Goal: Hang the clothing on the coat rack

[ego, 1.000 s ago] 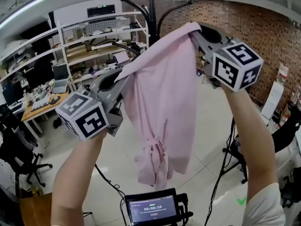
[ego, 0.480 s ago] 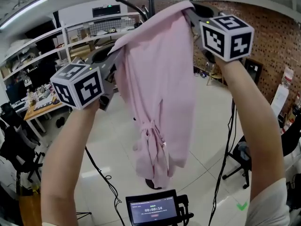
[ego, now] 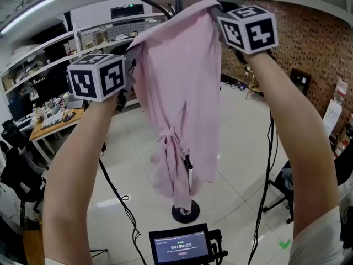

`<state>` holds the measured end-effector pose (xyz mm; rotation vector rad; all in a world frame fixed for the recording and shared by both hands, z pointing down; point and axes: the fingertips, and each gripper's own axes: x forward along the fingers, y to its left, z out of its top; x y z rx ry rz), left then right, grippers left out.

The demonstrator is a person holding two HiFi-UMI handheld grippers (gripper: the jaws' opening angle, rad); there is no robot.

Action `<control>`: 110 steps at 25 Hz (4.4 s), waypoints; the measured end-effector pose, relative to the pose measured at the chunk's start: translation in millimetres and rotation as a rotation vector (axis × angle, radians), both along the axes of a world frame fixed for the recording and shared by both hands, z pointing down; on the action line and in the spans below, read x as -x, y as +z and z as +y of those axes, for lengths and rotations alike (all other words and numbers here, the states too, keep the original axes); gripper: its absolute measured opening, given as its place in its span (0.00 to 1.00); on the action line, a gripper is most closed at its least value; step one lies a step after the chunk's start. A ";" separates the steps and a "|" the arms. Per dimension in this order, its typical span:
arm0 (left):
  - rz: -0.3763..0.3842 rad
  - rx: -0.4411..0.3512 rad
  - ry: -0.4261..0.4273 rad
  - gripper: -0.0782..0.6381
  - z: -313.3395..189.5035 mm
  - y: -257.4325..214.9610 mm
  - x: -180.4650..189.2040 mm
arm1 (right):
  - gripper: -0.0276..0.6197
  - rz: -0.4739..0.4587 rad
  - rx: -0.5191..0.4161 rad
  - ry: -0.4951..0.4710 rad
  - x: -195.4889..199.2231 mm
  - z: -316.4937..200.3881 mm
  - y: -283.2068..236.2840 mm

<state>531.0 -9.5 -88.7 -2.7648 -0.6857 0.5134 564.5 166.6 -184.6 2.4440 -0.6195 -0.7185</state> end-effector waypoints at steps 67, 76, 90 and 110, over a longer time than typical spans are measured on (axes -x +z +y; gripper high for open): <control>-0.293 0.321 0.325 0.30 27.5 269.9 74.8 | 0.23 -0.348 -0.259 -0.251 24.8 38.2 262.6; -0.308 0.343 0.303 0.28 29.3 278.3 80.1 | 0.23 -0.388 -0.283 -0.256 34.7 50.0 283.2; -0.310 0.329 0.247 0.15 55.2 292.3 117.1 | 0.23 -0.459 -0.324 -0.282 74.8 68.9 323.5; -0.378 0.369 0.228 0.13 59.2 313.8 146.2 | 0.22 -0.533 -0.311 -0.242 103.0 78.2 375.3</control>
